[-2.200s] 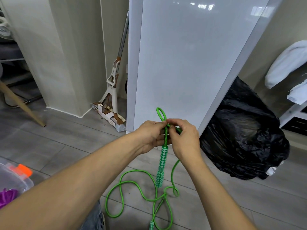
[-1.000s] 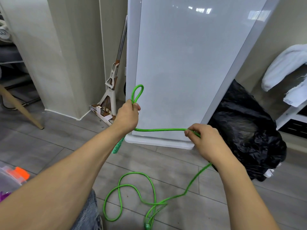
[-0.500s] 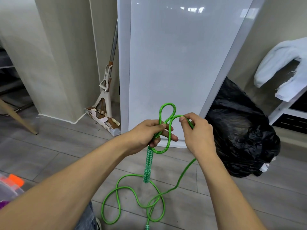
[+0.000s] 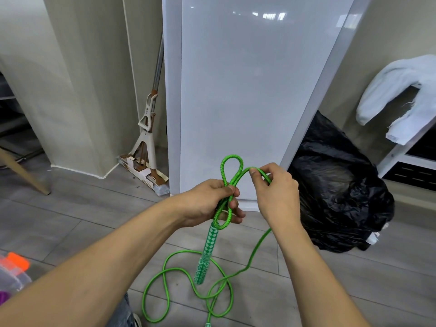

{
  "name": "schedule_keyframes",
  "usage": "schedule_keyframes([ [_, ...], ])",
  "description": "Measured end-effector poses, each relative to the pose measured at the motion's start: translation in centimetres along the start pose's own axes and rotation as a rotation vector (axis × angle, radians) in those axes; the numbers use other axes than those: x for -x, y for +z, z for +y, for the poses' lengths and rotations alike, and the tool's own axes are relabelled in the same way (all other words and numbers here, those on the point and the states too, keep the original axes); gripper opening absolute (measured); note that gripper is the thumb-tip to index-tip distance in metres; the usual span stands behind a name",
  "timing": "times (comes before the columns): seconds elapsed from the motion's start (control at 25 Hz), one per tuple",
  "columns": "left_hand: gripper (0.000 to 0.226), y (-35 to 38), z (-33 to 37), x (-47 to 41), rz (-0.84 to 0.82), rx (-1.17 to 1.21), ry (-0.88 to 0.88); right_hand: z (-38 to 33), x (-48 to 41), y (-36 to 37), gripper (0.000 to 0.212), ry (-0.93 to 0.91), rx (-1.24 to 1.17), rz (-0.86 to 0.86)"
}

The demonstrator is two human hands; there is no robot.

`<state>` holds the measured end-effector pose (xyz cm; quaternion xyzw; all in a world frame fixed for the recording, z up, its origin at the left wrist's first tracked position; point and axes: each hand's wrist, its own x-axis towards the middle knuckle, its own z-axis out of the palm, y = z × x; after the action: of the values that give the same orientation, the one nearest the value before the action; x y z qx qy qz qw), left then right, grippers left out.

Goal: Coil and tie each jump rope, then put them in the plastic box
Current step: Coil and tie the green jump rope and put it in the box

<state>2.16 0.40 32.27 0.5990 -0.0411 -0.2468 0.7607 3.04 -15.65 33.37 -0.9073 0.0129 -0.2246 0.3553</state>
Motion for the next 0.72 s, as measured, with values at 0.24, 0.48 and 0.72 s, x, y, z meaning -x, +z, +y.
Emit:
schedule_keyframes([
  [0.24, 0.019, -1.1, 0.8, -0.5, 0.118, 0.394, -0.015, 0.8, -0.7, -0.1, 0.02, -0.096, 0.042, -0.127],
  [0.48, 0.024, -3.8, 0.2, -1.8, 0.523, 0.1, -0.091, 2.7, -1.4, -1.8, 0.023, -0.067, 0.225, -0.159],
  [0.72, 0.025, -5.2, 0.3, -2.3, 0.75, 0.137, 0.008, 3.3, -1.7, -2.9, 0.023, 0.101, 0.215, -0.041],
])
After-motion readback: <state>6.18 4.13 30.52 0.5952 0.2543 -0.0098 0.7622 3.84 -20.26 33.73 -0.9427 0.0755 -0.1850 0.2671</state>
